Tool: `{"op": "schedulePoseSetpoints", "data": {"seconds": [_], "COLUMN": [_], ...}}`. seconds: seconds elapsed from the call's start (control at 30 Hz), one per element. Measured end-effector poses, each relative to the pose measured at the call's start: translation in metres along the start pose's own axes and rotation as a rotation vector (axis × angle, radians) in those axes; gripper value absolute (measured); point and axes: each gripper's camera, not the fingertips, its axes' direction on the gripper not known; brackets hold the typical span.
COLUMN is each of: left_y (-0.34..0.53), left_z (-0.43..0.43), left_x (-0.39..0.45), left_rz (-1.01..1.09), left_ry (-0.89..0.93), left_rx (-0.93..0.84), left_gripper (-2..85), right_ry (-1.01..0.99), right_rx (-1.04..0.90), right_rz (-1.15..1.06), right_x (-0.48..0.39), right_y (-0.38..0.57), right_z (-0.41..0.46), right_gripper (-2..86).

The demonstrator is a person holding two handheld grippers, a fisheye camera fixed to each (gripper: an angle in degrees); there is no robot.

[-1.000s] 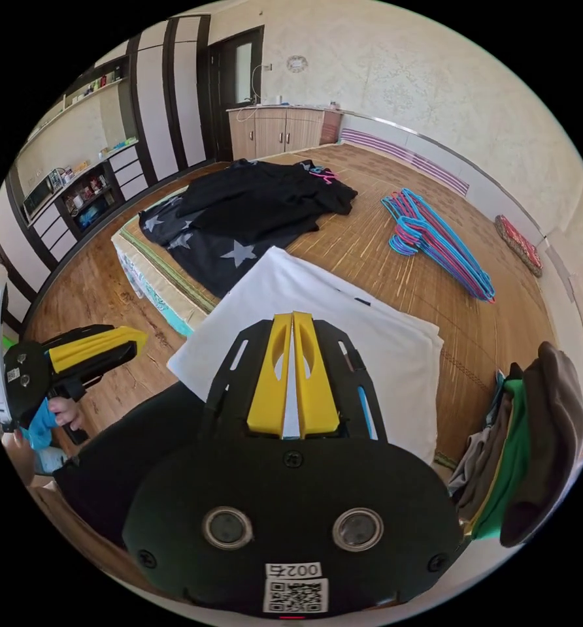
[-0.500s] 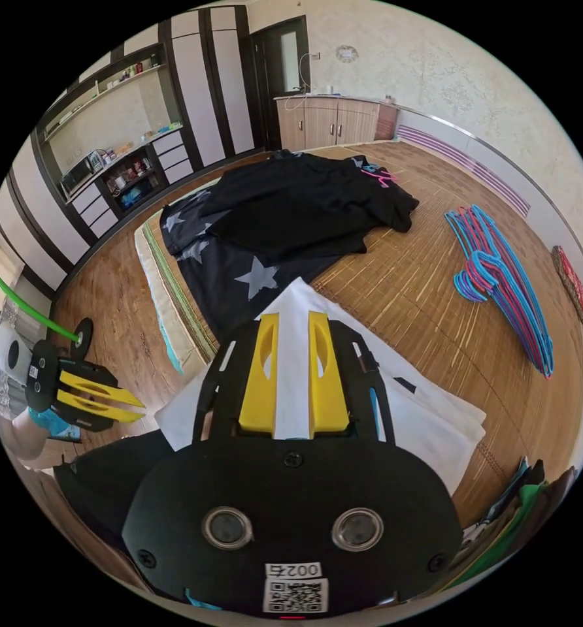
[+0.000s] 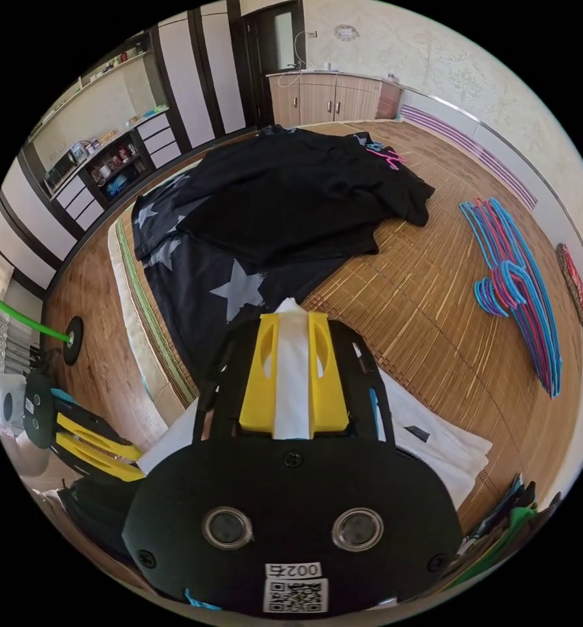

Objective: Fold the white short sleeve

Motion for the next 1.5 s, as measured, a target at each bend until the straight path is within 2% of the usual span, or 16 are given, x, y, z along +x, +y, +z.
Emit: {"op": "schedulePoseSetpoints", "data": {"seconds": [0.07, 0.5, 0.73, 0.97, 1.1, 1.27, 1.5], "left_y": [0.004, 0.011, 0.013, 0.008, 0.010, 0.010, 0.006], "left_z": [-0.002, -0.015, -0.007, 0.007, 0.000, 0.002, 0.005], "left_x": [-0.006, -0.021, -0.030, -0.021, -0.014, -0.007, -0.005], "left_rz": [0.014, 0.108, 0.070, 0.154, 0.186, 0.228, 0.197], "left_ry": [0.013, 0.057, 0.052, -0.029, -0.041, -0.045, -0.026], "left_rx": [-0.015, -0.036, -0.003, -0.059, -0.033, -0.070, -0.084], "left_gripper": [-0.8, -0.4, 6.6, -0.1, -0.7, -0.8, -0.9], "right_ry": [0.013, 0.066, -0.024, 0.042, 0.084, 0.130, 0.049], "right_rx": [-0.009, -0.018, 0.003, 0.013, 0.082, 0.041, 0.006], "right_rz": [-0.019, -0.070, -0.083, -0.061, -0.053, -0.129, -0.129], "right_x": [0.000, -0.003, 0.010, 0.008, 0.004, -0.005, 0.007], "right_y": [-0.006, -0.014, -0.007, 0.005, 0.016, 0.027, 0.044], "right_z": [0.005, 0.020, 0.015, 0.016, 0.005, 0.012, 0.009], "right_gripper": [6.4, 2.0, 6.3, 2.0, 0.8, 0.5, 3.7]}}
